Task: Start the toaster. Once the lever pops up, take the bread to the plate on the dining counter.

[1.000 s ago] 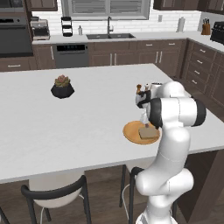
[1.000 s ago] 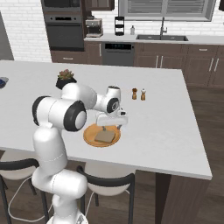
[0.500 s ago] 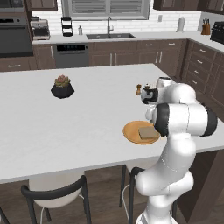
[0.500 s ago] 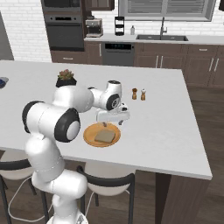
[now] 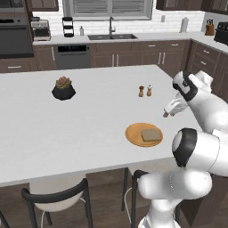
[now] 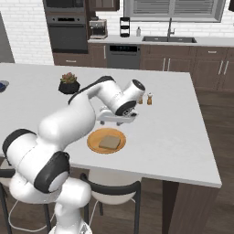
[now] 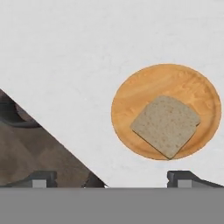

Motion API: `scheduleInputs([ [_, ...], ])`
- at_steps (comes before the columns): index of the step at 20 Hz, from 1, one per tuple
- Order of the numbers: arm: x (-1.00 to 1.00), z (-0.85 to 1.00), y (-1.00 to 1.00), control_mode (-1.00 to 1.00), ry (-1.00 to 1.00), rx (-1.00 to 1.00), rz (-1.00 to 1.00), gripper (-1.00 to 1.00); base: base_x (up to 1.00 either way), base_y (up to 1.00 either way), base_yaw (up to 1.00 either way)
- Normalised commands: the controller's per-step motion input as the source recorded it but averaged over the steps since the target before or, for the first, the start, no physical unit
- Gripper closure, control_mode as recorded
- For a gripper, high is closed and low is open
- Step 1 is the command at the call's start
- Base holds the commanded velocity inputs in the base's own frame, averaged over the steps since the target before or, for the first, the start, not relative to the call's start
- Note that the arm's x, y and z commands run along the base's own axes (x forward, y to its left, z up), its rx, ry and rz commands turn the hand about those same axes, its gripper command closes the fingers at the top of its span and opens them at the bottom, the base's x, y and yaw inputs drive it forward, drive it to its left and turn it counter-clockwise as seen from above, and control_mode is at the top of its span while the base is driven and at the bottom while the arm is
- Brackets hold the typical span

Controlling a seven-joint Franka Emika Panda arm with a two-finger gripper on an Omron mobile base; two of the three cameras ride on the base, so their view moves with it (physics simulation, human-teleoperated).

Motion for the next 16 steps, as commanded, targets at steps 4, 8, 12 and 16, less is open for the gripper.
scheduleInputs([
  [4,-1.00,0.92,0.03,-1.00,-0.23,0.54,0.05,-1.00,0.00,0.00,0.00],
  [8,-1.00,0.63,0.46,-1.00,-0.37,0.50,-0.03,-1.00,0.00,0.00,0.00],
  [12,-1.00,0.42,0.72,-1.00,-0.46,0.49,-0.09,-1.00,0.00,0.00,0.00],
  [16,-1.00,0.55,0.56,-1.00,-0.42,0.54,-0.07,-1.00,0.00,0.00,0.00],
])
